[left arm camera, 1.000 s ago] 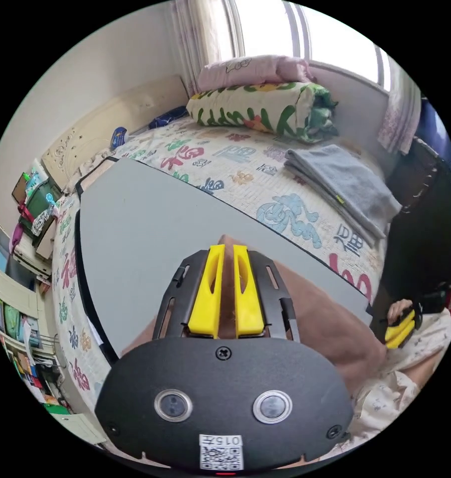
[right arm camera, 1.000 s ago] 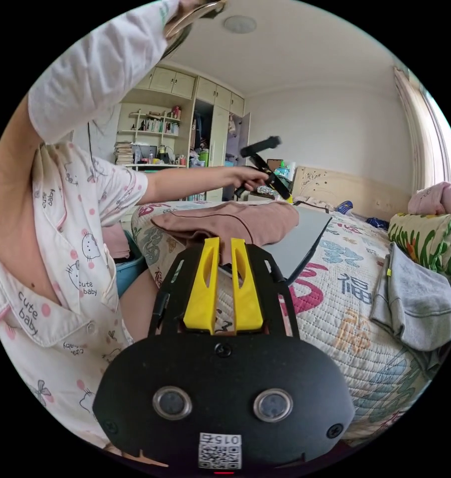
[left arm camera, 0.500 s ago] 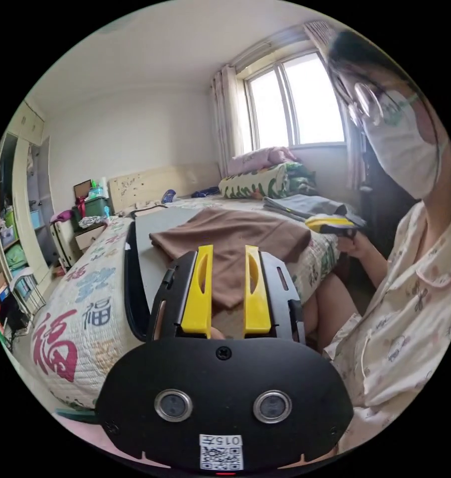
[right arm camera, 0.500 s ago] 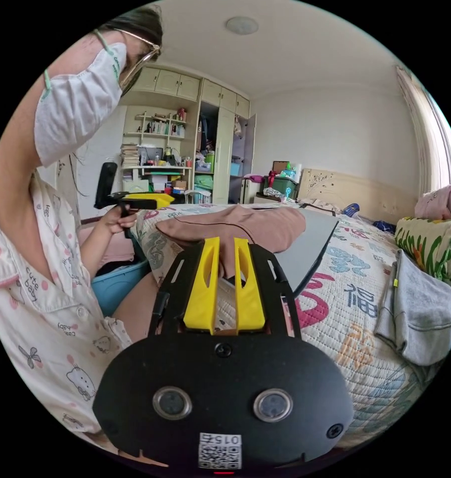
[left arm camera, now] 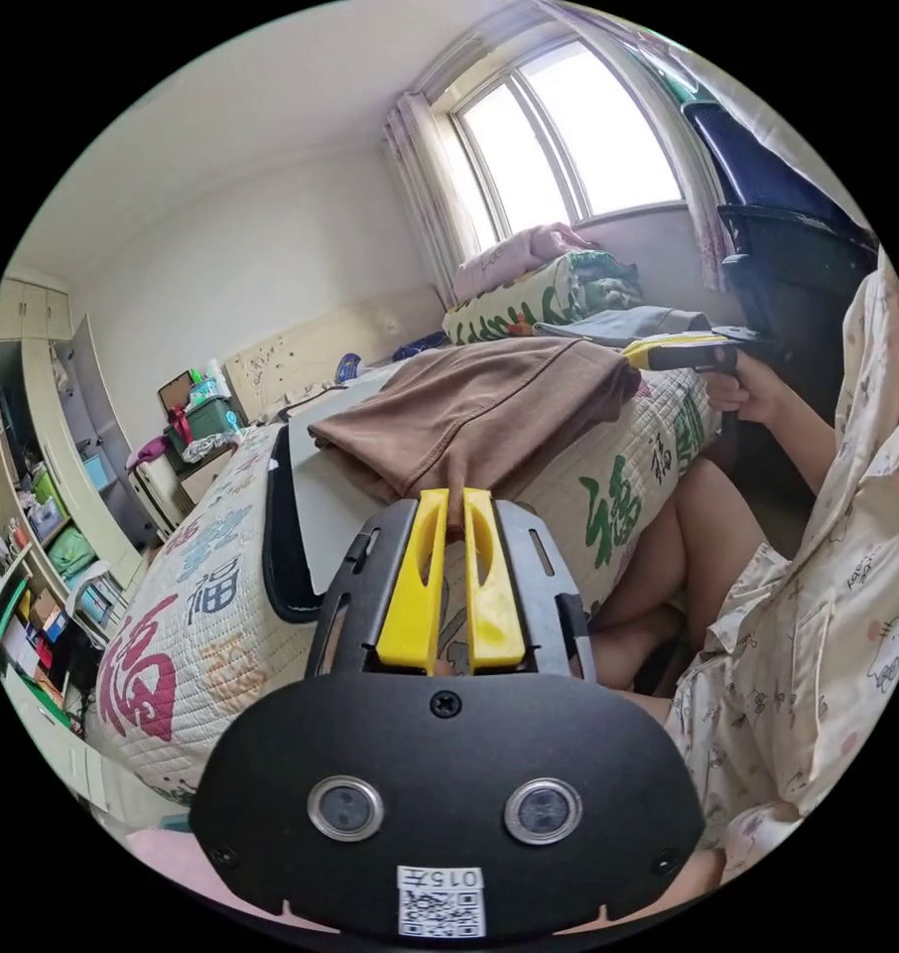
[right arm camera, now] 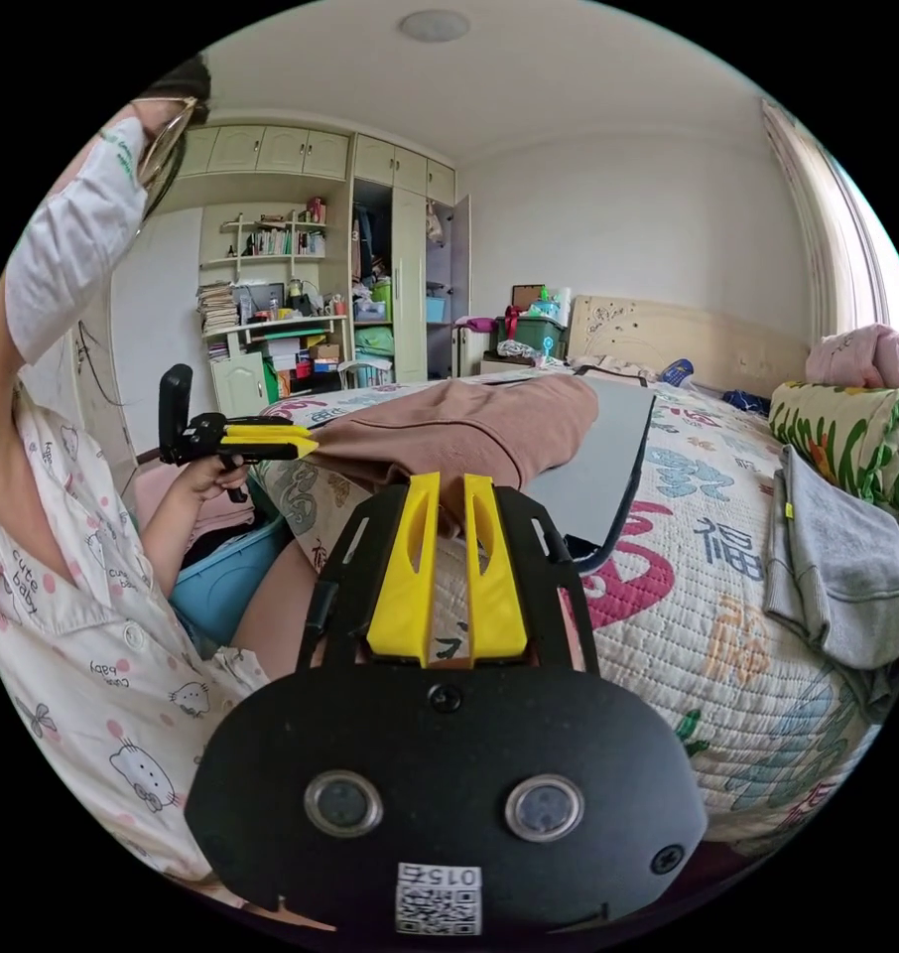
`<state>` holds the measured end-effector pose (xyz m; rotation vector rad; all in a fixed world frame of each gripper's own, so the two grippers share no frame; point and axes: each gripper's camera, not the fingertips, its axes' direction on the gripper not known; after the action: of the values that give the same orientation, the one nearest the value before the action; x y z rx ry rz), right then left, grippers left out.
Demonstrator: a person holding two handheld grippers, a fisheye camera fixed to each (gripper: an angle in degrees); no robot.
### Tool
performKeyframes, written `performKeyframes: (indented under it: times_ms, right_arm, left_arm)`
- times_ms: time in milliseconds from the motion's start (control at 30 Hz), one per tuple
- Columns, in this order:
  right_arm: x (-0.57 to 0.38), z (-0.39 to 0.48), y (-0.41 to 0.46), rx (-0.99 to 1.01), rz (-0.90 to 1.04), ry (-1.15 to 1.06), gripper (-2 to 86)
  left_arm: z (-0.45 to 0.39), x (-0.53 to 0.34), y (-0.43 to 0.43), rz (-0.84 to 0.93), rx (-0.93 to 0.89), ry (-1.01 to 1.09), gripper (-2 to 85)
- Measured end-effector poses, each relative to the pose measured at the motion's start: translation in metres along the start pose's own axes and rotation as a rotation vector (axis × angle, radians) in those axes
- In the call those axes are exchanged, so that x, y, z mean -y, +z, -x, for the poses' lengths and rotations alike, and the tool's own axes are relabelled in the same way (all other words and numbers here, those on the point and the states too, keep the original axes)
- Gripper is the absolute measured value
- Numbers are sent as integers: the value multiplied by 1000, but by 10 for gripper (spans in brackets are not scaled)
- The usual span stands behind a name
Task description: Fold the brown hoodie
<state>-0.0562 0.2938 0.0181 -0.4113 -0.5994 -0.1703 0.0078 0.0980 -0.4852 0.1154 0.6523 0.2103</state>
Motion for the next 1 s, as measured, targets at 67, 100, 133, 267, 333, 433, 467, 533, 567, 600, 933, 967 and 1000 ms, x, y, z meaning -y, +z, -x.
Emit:
performKeyframes:
  times_ms: [67, 100, 133, 267, 333, 433, 467, 533, 567, 600, 933, 967, 1000]
  right_arm:
    - [15, 5, -18, 7, 20, 11, 53]
    - [19, 6, -23, 8, 25, 13, 53]
    - [28, 9, -33, 9, 33, 14, 53]
    - [60, 16, -74, 19, 53, 10, 53]
    - [77, 14, -99, 32, 51, 6, 55]
    - [113, 3, -149, -2, -10, 24, 57]
    - [132, -7, -168, -13, -35, 49, 59]
    - [164, -30, -189, -9, -47, 109, 63]
    - [188, -50, -198, 14, -41, 156, 66]
    - [199, -60, -200, 27, -38, 180, 67]
    - [395, -195, -146, 227, 238, 496, 130]
    - [409, -205, -139, 227, 276, 528, 137]
    - [416, -210, -136, 220, 300, 547, 141]
  left_arm:
    - [11, 6, -9, -2, 6, 5, 20]
    - [15, 8, -11, -4, 4, 1, 19]
    - [24, 10, -15, -10, -4, -12, 17]
    - [68, 22, -29, -57, -84, -120, 17]
    - [101, 26, -45, -132, -141, -197, 20]
    - [177, 32, -67, -255, -170, -420, 29]
    - [214, 34, -70, -279, -189, -533, 35]
    - [270, 39, -65, -300, -243, -662, 48]
    - [307, 46, -57, -309, -273, -730, 63]
    - [324, 50, -51, -313, -290, -755, 71]
    - [549, 160, 105, 32, -581, -951, 172]
    - [565, 169, 117, 62, -595, -948, 177]
    - [574, 172, 122, 72, -597, -952, 180]
